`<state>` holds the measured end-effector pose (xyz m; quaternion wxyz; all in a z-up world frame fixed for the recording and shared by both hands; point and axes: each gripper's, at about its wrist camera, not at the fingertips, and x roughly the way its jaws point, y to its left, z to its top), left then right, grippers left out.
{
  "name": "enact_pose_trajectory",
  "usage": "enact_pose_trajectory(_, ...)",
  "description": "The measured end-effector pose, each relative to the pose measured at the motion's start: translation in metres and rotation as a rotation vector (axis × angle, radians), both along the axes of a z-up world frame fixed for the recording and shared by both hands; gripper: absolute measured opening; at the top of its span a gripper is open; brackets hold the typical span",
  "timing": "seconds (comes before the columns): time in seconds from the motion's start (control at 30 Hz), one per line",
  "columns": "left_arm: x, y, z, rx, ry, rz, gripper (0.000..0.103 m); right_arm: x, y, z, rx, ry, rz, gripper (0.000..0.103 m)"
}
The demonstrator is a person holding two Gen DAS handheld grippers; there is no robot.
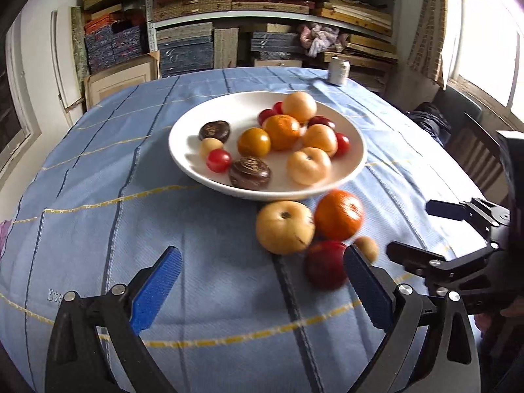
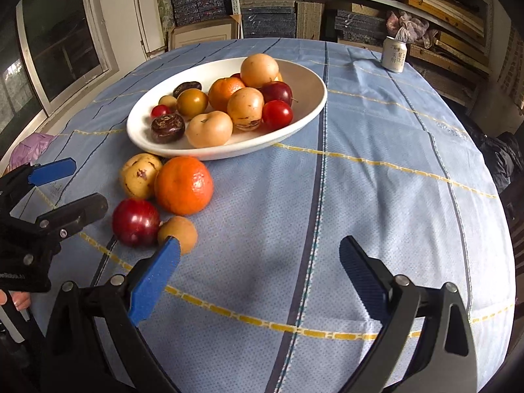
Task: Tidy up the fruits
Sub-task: 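Grasp the red apple with the left tool while the right grasps the small brown fruit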
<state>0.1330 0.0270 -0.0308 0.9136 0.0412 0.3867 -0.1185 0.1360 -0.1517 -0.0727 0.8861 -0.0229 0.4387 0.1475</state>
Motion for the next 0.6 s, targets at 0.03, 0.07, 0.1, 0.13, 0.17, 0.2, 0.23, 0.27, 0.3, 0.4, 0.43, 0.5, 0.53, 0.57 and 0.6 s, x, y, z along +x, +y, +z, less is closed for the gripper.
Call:
enact_pose_trajectory(0.03,-0.003,-0.004,-0.002,0.003,0.003,-0.017,0.100,-0.001,0.002,-0.001,0.001,0.000,0.011,0.096)
enact_pose_trajectory(0.07,-0.004,-0.008,-0.007,0.020,0.014,-0.028,0.100,-0.002,0.005,-0.002,-0.001,0.002,0.022,0.096)
enact_pose_trajectory(0.1,-0.003,-0.010,-0.010,0.031,0.023,-0.033,0.100,-0.001,0.008,-0.003,-0.013,0.001,0.031,0.094)
enact_pose_trajectory(0.13,-0.003,-0.012,-0.015,0.038,0.034,-0.038,0.100,0.000,0.011,-0.006,-0.036,0.001,0.037,0.094)
enact_pose_trajectory(0.17,-0.002,-0.012,-0.017,0.034,0.041,-0.047,0.100,0.002,0.012,-0.009,-0.032,0.005,0.049,0.094)
enact_pose_trajectory(0.2,-0.002,-0.011,-0.020,0.019,0.049,-0.057,0.100,0.005,0.011,-0.010,-0.003,0.014,0.060,0.094)
enact_pose_trajectory(0.23,-0.002,-0.009,-0.021,0.007,0.053,-0.061,0.100,0.008,0.010,-0.011,0.017,0.027,0.073,0.094)
enact_pose_trajectory(0.27,-0.002,-0.008,-0.022,0.001,0.055,-0.065,0.100,0.010,0.011,-0.011,0.026,0.031,0.092,0.094)
enact_pose_trajectory(0.3,-0.003,-0.007,-0.022,0.008,0.057,-0.071,0.100,0.011,0.013,-0.011,0.021,0.026,0.112,0.094)
enact_pose_trajectory(0.4,-0.012,-0.010,-0.024,0.071,0.038,-0.127,0.100,0.009,0.027,-0.011,-0.027,0.000,0.200,0.094)
enact_pose_trajectory(0.43,-0.015,-0.009,-0.026,0.093,0.028,-0.132,0.100,0.010,0.033,-0.012,-0.042,0.003,0.231,0.094)
enact_pose_trajectory(0.5,-0.014,-0.004,-0.029,0.101,0.035,-0.106,0.100,0.015,0.042,-0.016,-0.073,0.018,0.233,0.094)
enact_pose_trajectory(0.53,-0.011,-0.001,-0.030,0.085,0.049,-0.091,0.100,0.017,0.045,-0.017,-0.086,0.022,0.225,0.092)
enact_pose_trajectory(0.57,-0.009,0.001,-0.029,0.068,0.058,-0.082,0.100,0.018,0.045,-0.016,-0.084,0.016,0.216,0.088)
enact_pose_trajectory(0.6,-0.007,0.002,-0.029,0.048,0.066,-0.080,0.100,0.017,0.045,-0.014,-0.079,0.008,0.207,0.075)
